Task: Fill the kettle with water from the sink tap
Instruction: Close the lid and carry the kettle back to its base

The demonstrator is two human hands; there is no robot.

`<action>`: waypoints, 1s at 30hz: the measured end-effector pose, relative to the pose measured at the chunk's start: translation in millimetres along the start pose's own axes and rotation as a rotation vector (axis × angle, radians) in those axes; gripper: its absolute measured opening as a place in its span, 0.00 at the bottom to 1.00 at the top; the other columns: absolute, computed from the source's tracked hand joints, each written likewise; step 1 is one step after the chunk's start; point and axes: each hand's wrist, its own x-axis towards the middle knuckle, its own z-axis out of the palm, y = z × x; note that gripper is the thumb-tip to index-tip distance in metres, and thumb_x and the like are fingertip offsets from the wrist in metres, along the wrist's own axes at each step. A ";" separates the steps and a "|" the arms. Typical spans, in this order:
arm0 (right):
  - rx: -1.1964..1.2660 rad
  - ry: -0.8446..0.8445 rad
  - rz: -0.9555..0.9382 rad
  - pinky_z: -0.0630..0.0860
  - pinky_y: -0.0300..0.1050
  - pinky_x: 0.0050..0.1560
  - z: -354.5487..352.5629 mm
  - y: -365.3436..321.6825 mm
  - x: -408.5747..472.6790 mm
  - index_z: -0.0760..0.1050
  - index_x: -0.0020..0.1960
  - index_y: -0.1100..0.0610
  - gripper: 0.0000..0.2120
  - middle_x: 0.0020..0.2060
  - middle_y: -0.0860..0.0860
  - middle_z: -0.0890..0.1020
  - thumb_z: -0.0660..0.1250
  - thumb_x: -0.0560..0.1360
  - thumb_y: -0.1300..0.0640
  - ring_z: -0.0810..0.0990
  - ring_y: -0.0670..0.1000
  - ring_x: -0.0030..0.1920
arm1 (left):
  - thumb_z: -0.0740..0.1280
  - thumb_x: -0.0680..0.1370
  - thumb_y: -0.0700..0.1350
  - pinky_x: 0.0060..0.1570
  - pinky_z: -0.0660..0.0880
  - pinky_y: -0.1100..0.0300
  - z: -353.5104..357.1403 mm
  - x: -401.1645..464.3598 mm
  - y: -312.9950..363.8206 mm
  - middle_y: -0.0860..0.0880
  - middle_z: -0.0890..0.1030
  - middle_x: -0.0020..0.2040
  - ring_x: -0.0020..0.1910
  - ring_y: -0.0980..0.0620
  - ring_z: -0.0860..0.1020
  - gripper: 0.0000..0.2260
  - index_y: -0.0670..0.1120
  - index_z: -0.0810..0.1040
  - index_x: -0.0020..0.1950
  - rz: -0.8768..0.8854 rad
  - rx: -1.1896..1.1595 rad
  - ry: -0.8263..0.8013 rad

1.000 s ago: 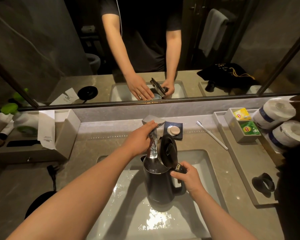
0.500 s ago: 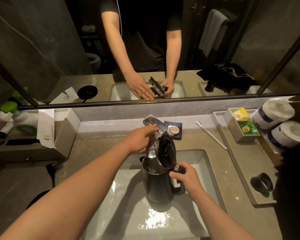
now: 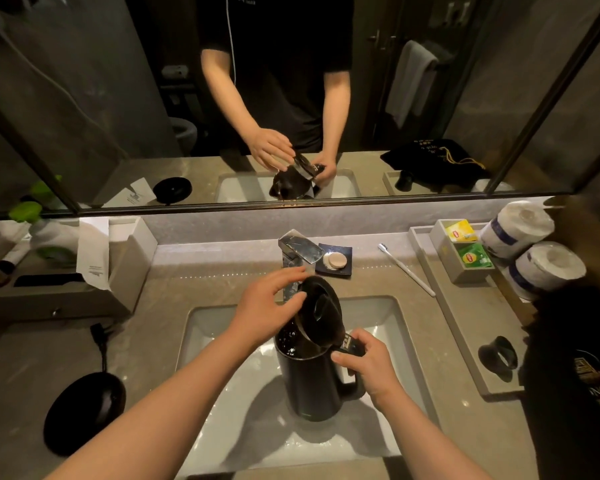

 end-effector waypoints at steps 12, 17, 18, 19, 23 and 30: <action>0.078 -0.040 -0.167 0.73 0.41 0.28 28.6 -59.4 -42.0 0.76 0.36 0.55 0.14 0.27 0.46 0.77 0.78 0.57 0.52 0.75 0.47 0.30 | 0.68 0.75 0.42 0.61 0.70 0.58 -49.5 -70.6 -8.9 0.60 0.81 0.54 0.58 0.60 0.76 0.11 0.57 0.82 0.52 -0.129 0.050 0.183; 0.154 -0.055 -0.280 0.72 0.41 0.28 42.4 -99.0 -53.1 0.76 0.42 0.66 0.23 0.29 0.48 0.77 0.78 0.56 0.51 0.74 0.47 0.30 | 0.66 0.77 0.41 0.60 0.67 0.68 -73.2 -82.7 9.7 0.59 0.78 0.57 0.59 0.59 0.75 0.13 0.54 0.80 0.58 -0.050 0.070 0.229; 0.161 -0.061 -0.301 0.72 0.40 0.27 44.8 -106.3 -54.4 0.76 0.43 0.66 0.23 0.29 0.48 0.77 0.78 0.57 0.51 0.74 0.46 0.30 | 0.66 0.77 0.41 0.61 0.64 0.70 -77.6 -83.7 13.2 0.59 0.78 0.58 0.61 0.58 0.73 0.13 0.53 0.80 0.59 -0.023 0.084 0.251; 0.165 -0.069 -0.319 0.72 0.39 0.27 47.2 -113.0 -55.6 0.76 0.43 0.66 0.23 0.29 0.48 0.78 0.78 0.57 0.52 0.74 0.45 0.30 | 0.65 0.77 0.40 0.63 0.62 0.69 -81.6 -84.4 16.0 0.58 0.78 0.59 0.64 0.58 0.71 0.13 0.51 0.79 0.60 -0.005 0.101 0.277; 0.192 -0.086 -0.355 0.71 0.40 0.27 55.6 -128.0 -60.6 0.76 0.43 0.66 0.20 0.30 0.51 0.77 0.78 0.59 0.55 0.74 0.47 0.30 | 0.63 0.79 0.41 0.68 0.59 0.58 -92.2 -87.6 21.6 0.58 0.76 0.63 0.70 0.56 0.65 0.14 0.49 0.77 0.63 0.000 0.119 0.316; 0.195 -0.110 -0.372 0.72 0.40 0.27 68.2 -139.2 -65.4 0.76 0.40 0.61 0.19 0.29 0.50 0.77 0.78 0.58 0.51 0.75 0.48 0.31 | 0.63 0.79 0.48 0.68 0.59 0.59 -98.3 -103.4 19.3 0.58 0.70 0.69 0.70 0.58 0.64 0.17 0.54 0.72 0.68 -0.072 0.004 0.335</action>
